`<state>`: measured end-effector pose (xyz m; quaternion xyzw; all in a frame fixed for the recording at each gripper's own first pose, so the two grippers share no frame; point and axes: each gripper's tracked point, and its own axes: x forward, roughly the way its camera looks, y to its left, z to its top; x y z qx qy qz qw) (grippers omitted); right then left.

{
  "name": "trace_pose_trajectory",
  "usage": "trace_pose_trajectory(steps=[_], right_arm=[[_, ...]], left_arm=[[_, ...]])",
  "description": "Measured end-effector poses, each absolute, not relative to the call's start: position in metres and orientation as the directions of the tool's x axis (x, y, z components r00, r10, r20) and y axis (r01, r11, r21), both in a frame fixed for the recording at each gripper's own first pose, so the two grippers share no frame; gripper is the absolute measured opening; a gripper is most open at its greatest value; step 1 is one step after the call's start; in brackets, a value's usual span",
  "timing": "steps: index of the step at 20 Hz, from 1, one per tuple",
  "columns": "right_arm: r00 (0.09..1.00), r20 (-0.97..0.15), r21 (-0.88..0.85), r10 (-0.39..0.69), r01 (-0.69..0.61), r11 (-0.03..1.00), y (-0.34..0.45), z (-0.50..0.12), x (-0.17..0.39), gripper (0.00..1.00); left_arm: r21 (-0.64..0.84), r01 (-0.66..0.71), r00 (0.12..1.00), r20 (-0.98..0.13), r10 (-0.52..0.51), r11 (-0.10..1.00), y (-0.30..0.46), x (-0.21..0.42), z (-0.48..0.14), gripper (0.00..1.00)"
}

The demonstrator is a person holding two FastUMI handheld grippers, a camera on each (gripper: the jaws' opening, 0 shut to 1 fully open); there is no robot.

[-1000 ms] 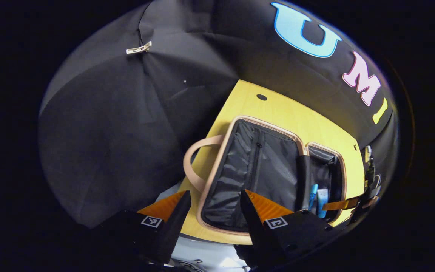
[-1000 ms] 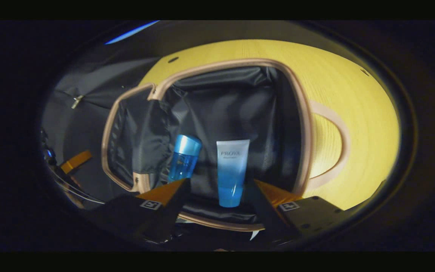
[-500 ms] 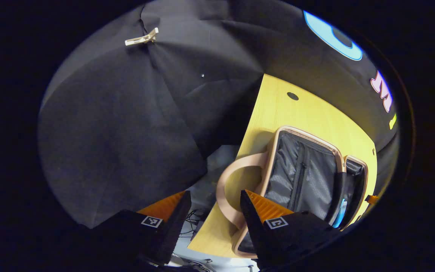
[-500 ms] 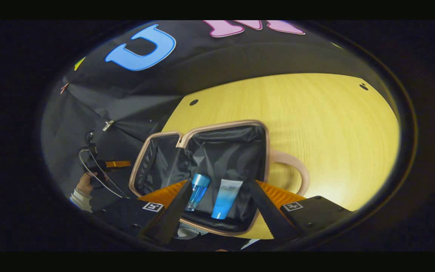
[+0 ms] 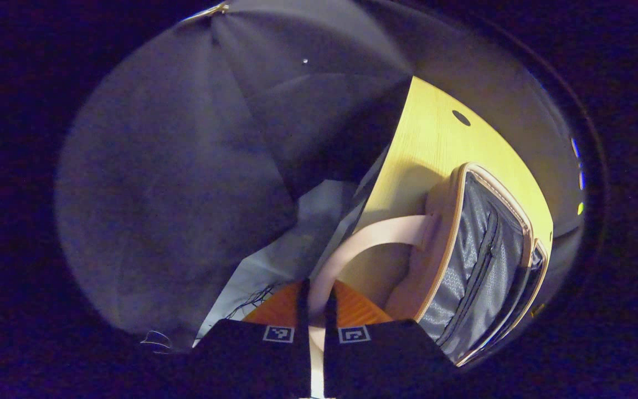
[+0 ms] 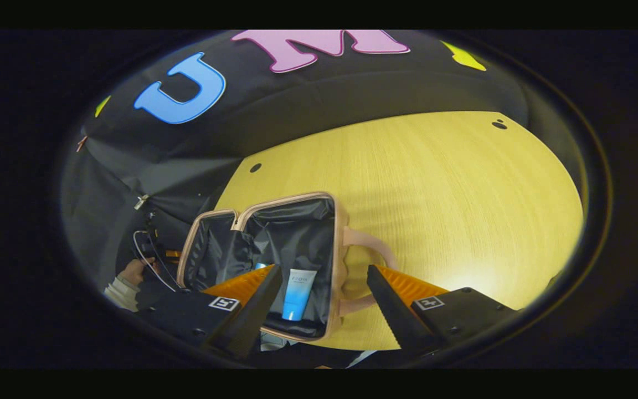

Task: First open the suitcase, pack the skin care products into it, and then close the suitcase.

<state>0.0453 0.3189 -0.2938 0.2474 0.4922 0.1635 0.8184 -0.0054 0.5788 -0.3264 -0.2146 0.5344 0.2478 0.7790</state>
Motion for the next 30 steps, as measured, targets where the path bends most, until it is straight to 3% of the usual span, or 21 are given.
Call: trace_pose_trajectory(steps=[4,11,16,20,24,27,30], right_arm=[[0.482,-0.705,0.575,0.52,-0.042,0.817,0.314,-0.285,0.044,0.98],[0.524,-0.658,0.562,0.541,-0.136,0.816,0.303,-0.272,0.039,0.98],[0.575,-0.593,0.576,0.563,-0.185,0.796,0.282,-0.247,0.042,0.98],[0.597,-0.562,0.558,0.573,-0.238,0.795,0.247,-0.238,0.042,0.97],[0.611,-0.547,0.561,0.572,-0.241,0.792,0.2,-0.233,0.035,0.98],[0.621,-0.551,0.571,0.558,-0.207,0.794,0.156,-0.233,0.021,0.97],[0.639,-0.555,0.569,0.532,-0.175,0.803,0.112,-0.244,0.011,0.97]], left_arm=[[-0.085,-0.574,0.37,-0.914,0.166,0.814,0.571,-0.001,-0.292,0.11],[-0.082,-0.429,0.585,-0.784,0.207,0.9,0.519,0.013,-0.163,0.08],[-0.164,-0.313,0.733,-0.668,0.128,0.936,0.43,0.026,-0.052,0.06],[-0.139,-0.184,0.788,-0.612,0.062,0.973,0.33,0.045,-0.012,0.06],[-0.193,-0.033,0.816,-0.571,-0.085,0.981,0.196,0.084,-0.022,0.06],[-0.306,0.066,0.777,-0.582,-0.241,0.95,0.094,0.115,-0.095,0.06],[-0.307,0.069,0.718,-0.645,-0.26,0.949,0.049,0.128,-0.188,0.06]])
